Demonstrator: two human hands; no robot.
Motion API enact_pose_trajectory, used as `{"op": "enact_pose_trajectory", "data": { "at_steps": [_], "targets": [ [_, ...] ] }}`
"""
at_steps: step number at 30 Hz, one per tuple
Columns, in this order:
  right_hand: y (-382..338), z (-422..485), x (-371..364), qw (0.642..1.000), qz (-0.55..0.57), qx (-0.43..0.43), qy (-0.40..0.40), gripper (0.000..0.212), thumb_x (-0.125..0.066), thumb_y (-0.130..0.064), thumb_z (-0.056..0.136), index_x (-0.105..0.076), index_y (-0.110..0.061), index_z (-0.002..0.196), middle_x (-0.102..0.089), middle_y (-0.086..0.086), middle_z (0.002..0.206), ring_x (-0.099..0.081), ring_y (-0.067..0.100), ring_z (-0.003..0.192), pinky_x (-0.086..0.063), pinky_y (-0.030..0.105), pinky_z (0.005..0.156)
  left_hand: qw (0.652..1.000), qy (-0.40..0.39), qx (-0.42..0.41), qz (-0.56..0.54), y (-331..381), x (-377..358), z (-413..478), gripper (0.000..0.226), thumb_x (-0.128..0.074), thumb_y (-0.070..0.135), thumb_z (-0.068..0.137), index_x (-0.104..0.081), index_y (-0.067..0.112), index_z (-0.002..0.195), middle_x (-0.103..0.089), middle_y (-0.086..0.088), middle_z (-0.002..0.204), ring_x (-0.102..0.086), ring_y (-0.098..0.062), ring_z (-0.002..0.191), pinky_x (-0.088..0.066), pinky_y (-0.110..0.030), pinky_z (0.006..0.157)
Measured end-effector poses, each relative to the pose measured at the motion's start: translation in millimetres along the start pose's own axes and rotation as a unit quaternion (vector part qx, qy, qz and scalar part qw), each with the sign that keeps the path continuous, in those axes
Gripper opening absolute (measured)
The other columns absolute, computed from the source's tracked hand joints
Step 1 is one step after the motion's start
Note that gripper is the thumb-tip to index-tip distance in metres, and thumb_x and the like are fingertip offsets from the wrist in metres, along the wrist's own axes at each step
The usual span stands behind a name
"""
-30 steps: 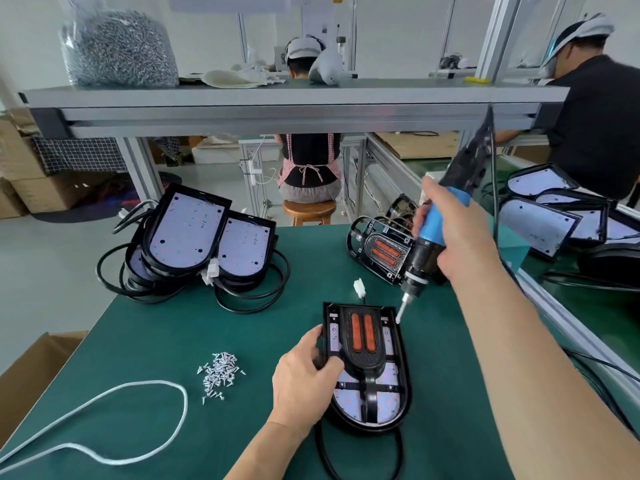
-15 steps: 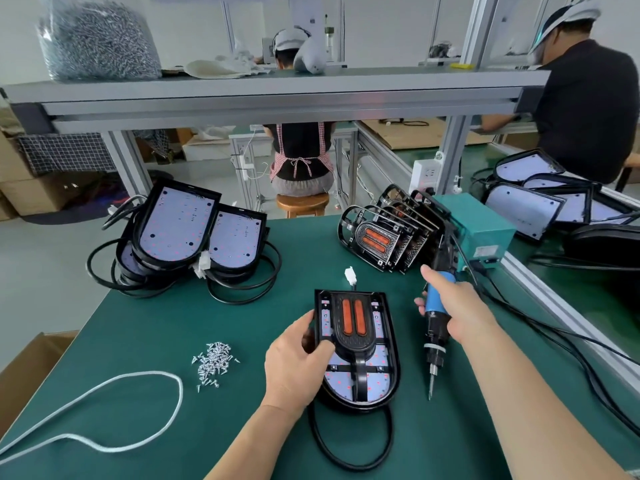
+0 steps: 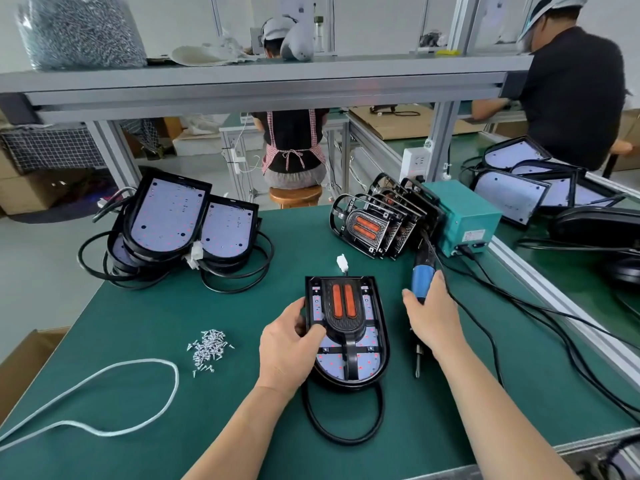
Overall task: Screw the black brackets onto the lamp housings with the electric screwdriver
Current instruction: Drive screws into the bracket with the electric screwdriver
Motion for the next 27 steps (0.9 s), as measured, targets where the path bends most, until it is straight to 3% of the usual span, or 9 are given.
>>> {"op": "enact_pose_trajectory", "data": {
  "at_steps": [4, 7, 11, 13, 15, 18, 22, 24, 27],
  "targets": [
    [-6, -30, 5, 0.998, 0.013, 0.056, 0.029, 0.050, -0.052, -0.023, 0.104, -0.035, -0.002, 0.145, -0.050, 0.013, 0.135, -0.045, 0.032, 0.127, -0.037, 0.037, 0.094, 1.000, -0.001, 0.002, -0.011, -4, -2, 1, 0.037, -0.056, 0.035, 0.069, -0.061, 0.067, 0.086, -0.074, 0.004, 0.077, -0.066, -0.018, 0.075, -0.056, -0.029, 0.074],
    [-18, -54, 11, 0.990, 0.017, 0.120, 0.067, 0.052, -0.051, -0.019, 0.105, -0.037, -0.003, 0.152, -0.044, 0.009, 0.151, -0.032, 0.026, 0.146, -0.024, 0.030, 0.117, 1.000, 0.001, 0.004, -0.024, -8, -2, 3, 0.034, -0.054, 0.034, 0.069, -0.060, 0.061, 0.087, -0.073, 0.003, 0.078, -0.065, -0.018, 0.075, -0.052, -0.019, 0.069],
    [-41, -68, 5, 0.983, 0.036, 0.175, 0.050, 0.042, -0.043, -0.013, 0.107, -0.047, -0.010, 0.148, -0.056, 0.003, 0.144, -0.049, 0.018, 0.134, -0.033, 0.026, 0.112, 0.999, 0.006, 0.010, -0.049, -16, -1, 6, 0.035, -0.058, 0.025, 0.075, -0.065, 0.046, 0.102, -0.074, 0.002, 0.083, -0.065, -0.021, 0.079, -0.053, -0.023, 0.071],
    [-43, -62, -11, 0.990, 0.062, 0.123, -0.017, 0.040, -0.041, -0.023, 0.108, -0.051, -0.012, 0.145, -0.059, 0.000, 0.139, -0.054, 0.016, 0.126, -0.037, 0.028, 0.109, 0.998, 0.013, 0.017, -0.052, -20, 0, 8, 0.037, -0.060, 0.017, 0.082, -0.067, 0.035, 0.113, -0.073, 0.009, 0.082, -0.064, -0.018, 0.076, -0.052, -0.018, 0.066],
    [-36, -58, -34, 0.981, 0.159, -0.003, -0.110, 0.033, -0.042, -0.035, 0.108, -0.062, -0.015, 0.125, -0.066, 0.001, 0.128, -0.060, 0.020, 0.117, -0.043, 0.037, 0.107, 0.998, 0.018, 0.019, -0.054, -22, 1, 9, 0.037, -0.060, 0.017, 0.082, -0.066, 0.032, 0.115, -0.071, 0.016, 0.080, -0.062, -0.009, 0.070, -0.049, -0.012, 0.063],
    [-34, -65, -66, 0.900, 0.353, -0.140, -0.215, 0.041, -0.047, -0.033, 0.107, -0.081, -0.017, 0.089, -0.078, 0.001, 0.099, -0.075, 0.019, 0.086, -0.054, 0.038, 0.083, 0.997, 0.014, 0.021, -0.074, -20, 2, 7, 0.038, -0.057, 0.024, 0.076, -0.066, 0.039, 0.109, -0.072, 0.018, 0.081, -0.064, -0.006, 0.074, -0.051, -0.015, 0.070],
    [-41, -69, -79, 0.863, 0.401, -0.168, -0.256, 0.028, -0.060, -0.031, 0.101, -0.081, -0.012, 0.104, -0.077, 0.013, 0.108, -0.076, 0.029, 0.097, -0.057, 0.044, 0.088, 0.992, 0.008, 0.022, -0.125, -21, 2, 8, 0.042, -0.056, 0.017, 0.076, -0.063, 0.040, 0.110, -0.075, 0.017, 0.094, -0.070, -0.008, 0.093, -0.055, -0.030, 0.087],
    [-45, -71, -85, 0.854, 0.404, -0.178, -0.277, 0.028, -0.064, -0.030, 0.098, -0.077, -0.009, 0.111, -0.076, 0.017, 0.111, -0.075, 0.033, 0.099, -0.059, 0.045, 0.086, 0.988, 0.007, 0.023, -0.153, -22, 3, 9, 0.046, -0.056, 0.017, 0.074, -0.064, 0.030, 0.117, -0.076, 0.015, 0.098, -0.071, -0.006, 0.097, -0.054, -0.031, 0.090],
    [-51, -77, -95, 0.839, 0.398, -0.184, -0.324, 0.024, -0.068, -0.023, 0.094, -0.079, -0.005, 0.104, -0.075, 0.021, 0.109, -0.076, 0.033, 0.092, -0.061, 0.043, 0.078, 0.983, 0.011, 0.023, -0.184, -25, 5, 9, 0.047, -0.058, 0.016, 0.074, -0.064, 0.023, 0.120, -0.076, 0.012, 0.102, -0.071, -0.007, 0.099, -0.054, -0.027, 0.087]
  ]
}}
Point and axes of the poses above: each hand's wrist, its own z-axis towards the middle knuckle, its own x-axis out of the back of the hand, y = z × x, the point moved 10 cm from there along z, towards the middle knuckle
